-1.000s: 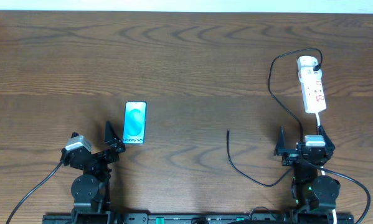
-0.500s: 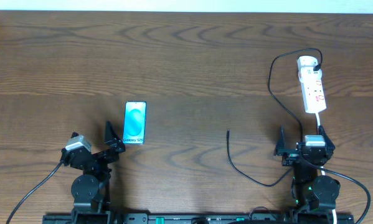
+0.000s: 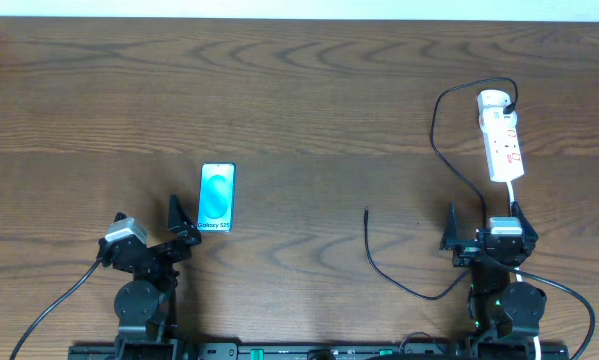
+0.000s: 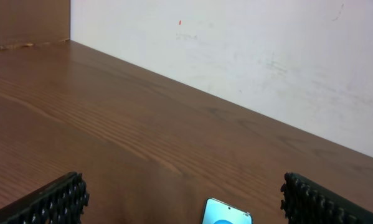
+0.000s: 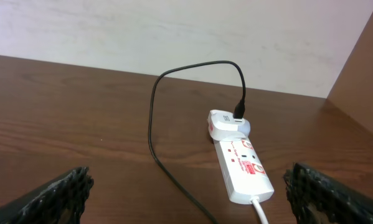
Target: Plug charger to phone and switch on socket
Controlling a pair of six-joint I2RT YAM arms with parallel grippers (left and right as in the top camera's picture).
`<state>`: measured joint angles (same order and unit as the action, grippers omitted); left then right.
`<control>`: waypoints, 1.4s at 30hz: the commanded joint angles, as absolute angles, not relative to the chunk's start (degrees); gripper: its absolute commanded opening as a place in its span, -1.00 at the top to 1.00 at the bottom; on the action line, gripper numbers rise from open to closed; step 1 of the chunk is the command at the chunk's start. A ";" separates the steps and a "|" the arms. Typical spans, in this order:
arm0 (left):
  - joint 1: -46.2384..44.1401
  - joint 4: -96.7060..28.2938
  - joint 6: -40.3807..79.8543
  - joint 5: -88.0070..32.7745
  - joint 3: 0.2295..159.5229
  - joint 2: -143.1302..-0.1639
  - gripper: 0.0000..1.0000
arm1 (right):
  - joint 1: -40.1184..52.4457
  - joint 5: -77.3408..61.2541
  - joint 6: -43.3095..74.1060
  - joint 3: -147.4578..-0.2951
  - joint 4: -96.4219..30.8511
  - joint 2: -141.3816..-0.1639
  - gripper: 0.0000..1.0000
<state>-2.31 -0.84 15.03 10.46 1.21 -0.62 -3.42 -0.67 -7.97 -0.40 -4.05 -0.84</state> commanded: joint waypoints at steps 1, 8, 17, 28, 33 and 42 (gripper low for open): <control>-2.33 -3.18 15.14 11.03 0.25 -0.23 -1.00 | -3.77 -0.80 -7.33 -0.32 -4.32 -0.60 -0.98; -2.31 -2.72 15.14 11.05 0.25 -0.23 -1.00 | -3.77 -0.80 -7.33 -0.32 -4.29 -0.60 -0.98; -2.33 -0.91 14.76 10.68 0.75 -0.27 -1.00 | -3.77 -0.80 -7.33 -0.32 -4.29 -0.60 -0.99; -2.31 -4.51 13.15 7.88 12.80 -15.73 -1.00 | -3.77 -0.80 -7.33 -0.32 -4.29 -0.60 -0.98; -2.31 -4.47 12.53 3.60 21.82 -29.95 -1.00 | -3.77 -0.80 -7.33 -0.32 -4.32 -0.60 -0.99; -2.33 -4.47 12.53 -1.15 33.45 -49.89 -1.00 | -3.77 -0.80 -7.35 -0.32 -4.32 -0.60 -0.98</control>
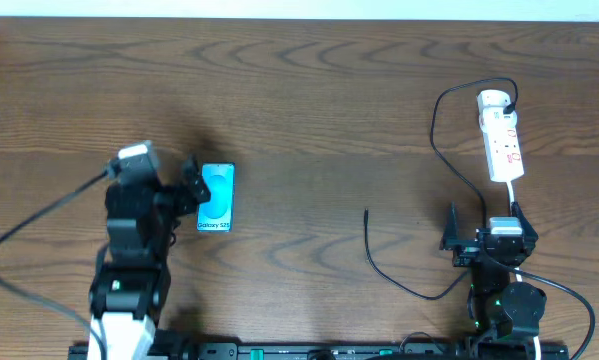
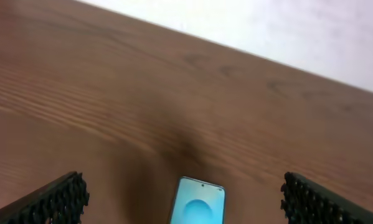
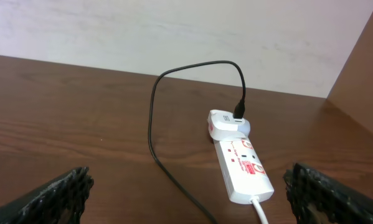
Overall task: Plug charger to phone and switch on socket
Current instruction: 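Move the left gripper forward over the blue smartphone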
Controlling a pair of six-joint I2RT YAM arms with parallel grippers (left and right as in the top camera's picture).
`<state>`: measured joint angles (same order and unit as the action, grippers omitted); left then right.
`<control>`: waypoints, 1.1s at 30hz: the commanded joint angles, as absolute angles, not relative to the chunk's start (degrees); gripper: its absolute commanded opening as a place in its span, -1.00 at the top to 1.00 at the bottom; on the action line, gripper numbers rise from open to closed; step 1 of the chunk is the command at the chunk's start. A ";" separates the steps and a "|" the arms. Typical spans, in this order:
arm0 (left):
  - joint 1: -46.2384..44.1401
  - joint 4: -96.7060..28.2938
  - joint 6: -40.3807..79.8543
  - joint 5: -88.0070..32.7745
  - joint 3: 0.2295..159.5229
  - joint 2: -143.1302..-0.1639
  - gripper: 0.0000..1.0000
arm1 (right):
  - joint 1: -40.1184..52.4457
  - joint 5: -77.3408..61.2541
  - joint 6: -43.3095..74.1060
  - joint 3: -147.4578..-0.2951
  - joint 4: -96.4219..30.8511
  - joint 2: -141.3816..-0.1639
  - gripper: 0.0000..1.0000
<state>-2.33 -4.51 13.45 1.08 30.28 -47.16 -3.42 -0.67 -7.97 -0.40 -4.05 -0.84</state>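
Note:
The phone (image 1: 217,197) lies face up on the wooden table (image 1: 309,90), its blue screen lit. My left gripper (image 2: 185,200) hangs open just left of and over the phone's near end, and the phone (image 2: 198,202) shows between its fingers. A white power strip (image 1: 502,140) lies at the far right with a white charger adapter (image 3: 227,124) plugged into its far end. The black charger cable (image 1: 437,135) loops down to a free plug end (image 1: 366,213) mid-table. My right gripper (image 3: 189,198) is open, near the table's front edge, below the strip.
The strip's own white cord (image 3: 261,210) runs toward the right arm's base. A pale wall (image 3: 174,31) rises behind the table's far edge. Bare wood lies between the phone and the cable end.
My left arm has moved from its spot near the front edge forward to the phone's left side, its open gripper now over the phone. The right arm, cable and strip have not moved.

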 commanded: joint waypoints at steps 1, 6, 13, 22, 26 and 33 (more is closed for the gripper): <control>-2.31 -4.47 12.53 -1.15 34.28 -51.11 -1.00 | -3.77 -0.82 -7.33 -0.32 -4.29 -0.60 -0.99; -2.31 -4.51 12.51 -1.15 37.08 -54.37 -1.00 | -3.77 -0.80 -7.35 -0.32 -4.32 -0.60 -0.99; -2.31 -8.19 10.04 -2.63 38.89 -54.96 -1.00 | -3.77 -0.80 -7.35 -0.32 -4.29 -0.60 -0.99; -2.31 -14.76 8.75 -5.21 45.01 -54.98 -0.98 | -3.77 -0.80 -7.33 -0.32 -4.32 -0.60 -0.98; -2.31 -18.31 8.58 -5.41 47.29 -54.98 -1.00 | -3.77 -0.80 -7.33 -0.32 -4.32 -0.60 -0.99; -2.26 -26.11 5.54 -5.43 50.85 -57.78 -0.99 | -3.77 -0.80 -7.33 -0.32 -4.29 -0.60 -0.98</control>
<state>-2.35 -24.69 8.40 -4.64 47.90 -55.96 -3.42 -0.67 -7.97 -0.40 -4.05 -0.84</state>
